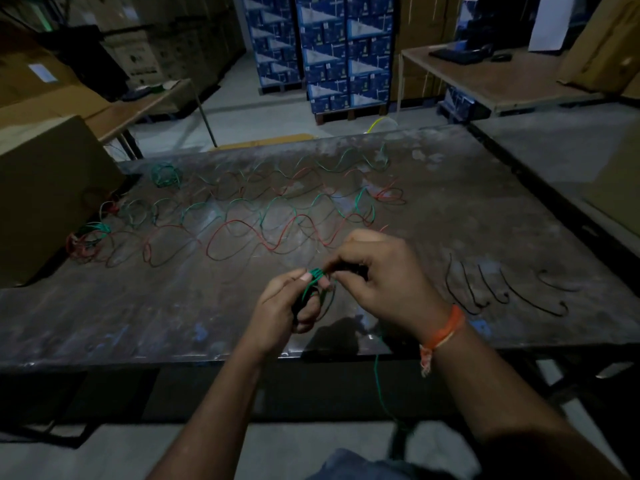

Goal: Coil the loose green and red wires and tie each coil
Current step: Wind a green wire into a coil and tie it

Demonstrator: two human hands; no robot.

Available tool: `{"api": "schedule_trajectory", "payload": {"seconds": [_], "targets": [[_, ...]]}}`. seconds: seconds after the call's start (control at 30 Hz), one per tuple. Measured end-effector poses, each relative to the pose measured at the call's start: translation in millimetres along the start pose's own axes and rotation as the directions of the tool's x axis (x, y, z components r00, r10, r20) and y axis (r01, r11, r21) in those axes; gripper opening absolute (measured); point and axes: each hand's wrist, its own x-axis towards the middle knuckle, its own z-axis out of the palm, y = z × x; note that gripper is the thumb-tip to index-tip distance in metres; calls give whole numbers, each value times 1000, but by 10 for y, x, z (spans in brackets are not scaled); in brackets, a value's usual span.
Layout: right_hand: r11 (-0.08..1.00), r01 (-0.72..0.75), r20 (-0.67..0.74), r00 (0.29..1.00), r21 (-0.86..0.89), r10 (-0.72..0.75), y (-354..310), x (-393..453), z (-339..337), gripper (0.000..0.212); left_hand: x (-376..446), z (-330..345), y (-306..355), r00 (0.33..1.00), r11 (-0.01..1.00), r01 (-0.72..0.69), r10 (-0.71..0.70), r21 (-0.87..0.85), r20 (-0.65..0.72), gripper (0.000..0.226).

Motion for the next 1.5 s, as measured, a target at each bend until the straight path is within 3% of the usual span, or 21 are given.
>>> {"api": "schedule_trajectory", "payload": {"seconds": [0.13, 0.27, 0.43, 0.53, 0.6, 0.8, 0.9, 1.07, 1.2, 1.3, 1.5], "targets": [[985, -115, -28, 992, 125, 120, 164, 32, -39, 10, 11, 118, -32, 998, 980, 60, -55, -190, 34, 30], [884, -310, 107, 951, 349, 290, 383, -74, 53, 9, 5, 158, -31, 994, 941, 80, -53, -329, 91, 27], [626, -560, 357, 828, 543, 432, 377, -244, 252, 33, 50, 204, -86, 983, 831, 153, -74, -535, 166, 26], [402, -624, 424, 766, 670, 483, 380, -248, 284, 41, 46, 236, -125, 978, 775, 188, -94, -603, 185, 27], [332, -630, 427, 746, 702, 511, 362, -237, 318, 45, 28, 252, -140, 973, 775, 214, -114, -595, 201, 26], [492, -531, 235, 808, 690, 540, 220, -225, 481, 42, -9, 149, -108, 954, 796, 268, -140, -542, 267, 29], [511, -521, 222, 816, 684, 534, 221, -220, 557, 40, 10, 90, -86, 948, 797, 292, -171, -529, 267, 44], [550, -516, 196, 821, 657, 536, 185, -115, 649, 45, 65, 7, 12, 970, 807, 234, -157, -543, 186, 36], [536, -538, 252, 819, 651, 515, 280, -97, 688, 31, 94, -206, 45, 974, 712, 212, -206, -669, 89, 38], [527, -564, 276, 804, 636, 527, 375, -170, 725, 6, 92, -438, 54, 985, 651, 164, -149, -741, 87, 35], [577, -616, 225, 763, 536, 606, 467, -484, 885, 20, 110, -1008, 179, 1000, 456, -21, 15, -890, -16, 26]]}}
